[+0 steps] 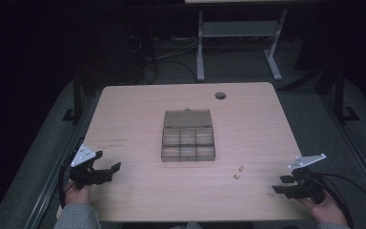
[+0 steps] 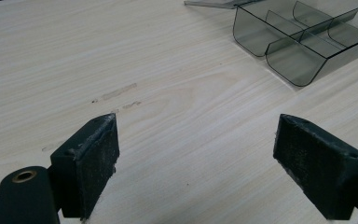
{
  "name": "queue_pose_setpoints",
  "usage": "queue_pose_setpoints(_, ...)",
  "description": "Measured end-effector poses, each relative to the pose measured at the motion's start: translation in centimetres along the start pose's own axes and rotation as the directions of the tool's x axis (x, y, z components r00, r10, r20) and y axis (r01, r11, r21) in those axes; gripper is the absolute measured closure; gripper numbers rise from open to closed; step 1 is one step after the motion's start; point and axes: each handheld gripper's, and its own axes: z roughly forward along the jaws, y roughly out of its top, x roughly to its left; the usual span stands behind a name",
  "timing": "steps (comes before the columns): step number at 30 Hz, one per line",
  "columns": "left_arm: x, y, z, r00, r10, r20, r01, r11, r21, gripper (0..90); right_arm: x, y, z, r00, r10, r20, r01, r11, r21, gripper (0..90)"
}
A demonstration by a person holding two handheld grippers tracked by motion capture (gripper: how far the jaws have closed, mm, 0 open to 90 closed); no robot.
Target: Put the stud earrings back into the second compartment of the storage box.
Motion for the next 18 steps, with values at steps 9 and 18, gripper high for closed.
queue_pose_setpoints(9,-0.1,0.1,-0.1,1.0,0.004,0.002,-0.004,1.0,-0.007,13.9,0.7,2.2,0.6,0.999,-0.041,-0.019,0.041,0.999,0.007,45.5)
queue_pose_setpoints(18,0.0,0.1,-0.1,1.0,0.004,0.003,-0.004,1.0,-0.004,14.0,0.9,3.9,1.3,0.9976,-0.067,-0.016,0.067,0.997,0.024,45.4)
